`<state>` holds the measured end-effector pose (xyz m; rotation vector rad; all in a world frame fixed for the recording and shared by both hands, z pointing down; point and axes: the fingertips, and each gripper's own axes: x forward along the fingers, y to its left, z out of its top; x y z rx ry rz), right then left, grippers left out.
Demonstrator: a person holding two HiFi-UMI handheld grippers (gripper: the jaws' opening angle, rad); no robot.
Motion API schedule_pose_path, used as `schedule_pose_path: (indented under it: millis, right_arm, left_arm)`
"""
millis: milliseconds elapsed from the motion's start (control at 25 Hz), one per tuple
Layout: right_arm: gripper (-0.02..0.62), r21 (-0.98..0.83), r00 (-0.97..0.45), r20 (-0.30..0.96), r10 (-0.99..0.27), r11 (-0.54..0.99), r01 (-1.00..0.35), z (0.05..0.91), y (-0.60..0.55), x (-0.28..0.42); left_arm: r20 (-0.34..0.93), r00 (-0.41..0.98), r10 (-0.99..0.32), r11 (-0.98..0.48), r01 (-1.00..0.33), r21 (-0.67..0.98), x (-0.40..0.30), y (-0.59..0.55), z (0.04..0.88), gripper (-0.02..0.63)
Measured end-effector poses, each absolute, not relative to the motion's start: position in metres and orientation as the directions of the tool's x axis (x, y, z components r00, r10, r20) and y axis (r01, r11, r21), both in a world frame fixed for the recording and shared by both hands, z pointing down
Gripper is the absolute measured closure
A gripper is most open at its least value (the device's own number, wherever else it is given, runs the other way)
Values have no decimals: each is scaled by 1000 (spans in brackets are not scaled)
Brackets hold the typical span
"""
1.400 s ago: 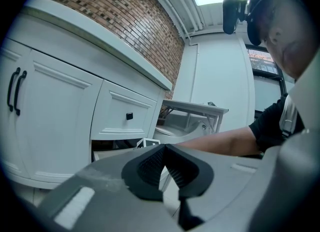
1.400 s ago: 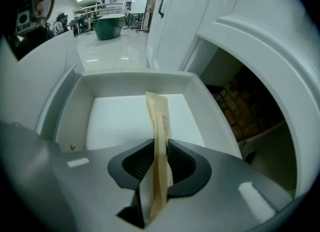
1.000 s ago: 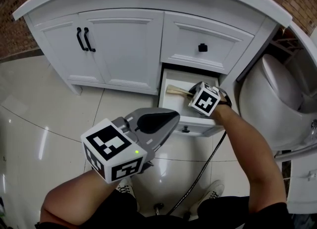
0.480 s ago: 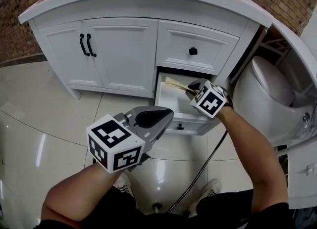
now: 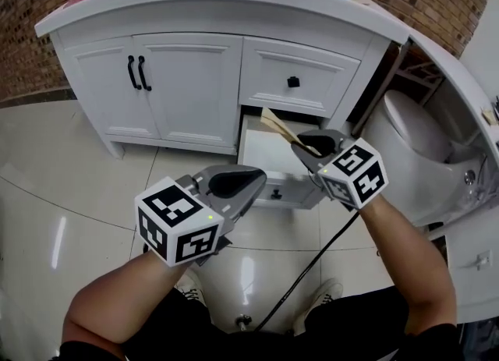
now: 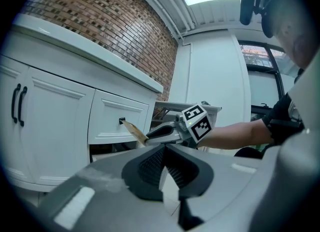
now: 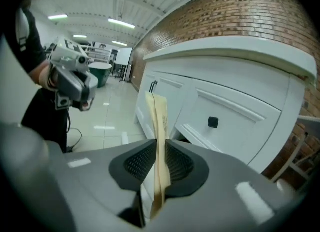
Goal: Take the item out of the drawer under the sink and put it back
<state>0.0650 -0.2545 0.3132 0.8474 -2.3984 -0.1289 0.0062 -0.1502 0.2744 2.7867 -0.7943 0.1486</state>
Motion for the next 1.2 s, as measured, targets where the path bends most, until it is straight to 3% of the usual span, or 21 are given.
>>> schedule_pose_path:
  millis: [640,1200]
  right_arm:
    - [534,3,-769,247,-589,795,-607,239,-124,96]
    - [534,-112,-769,284,-573,777,-620,266,-118,106]
  left_arm:
    - [120,878,-463,-863,-478,164,16,-106,256,600]
    - [145,866,-479,-851,-499,165,10,-119,265,600]
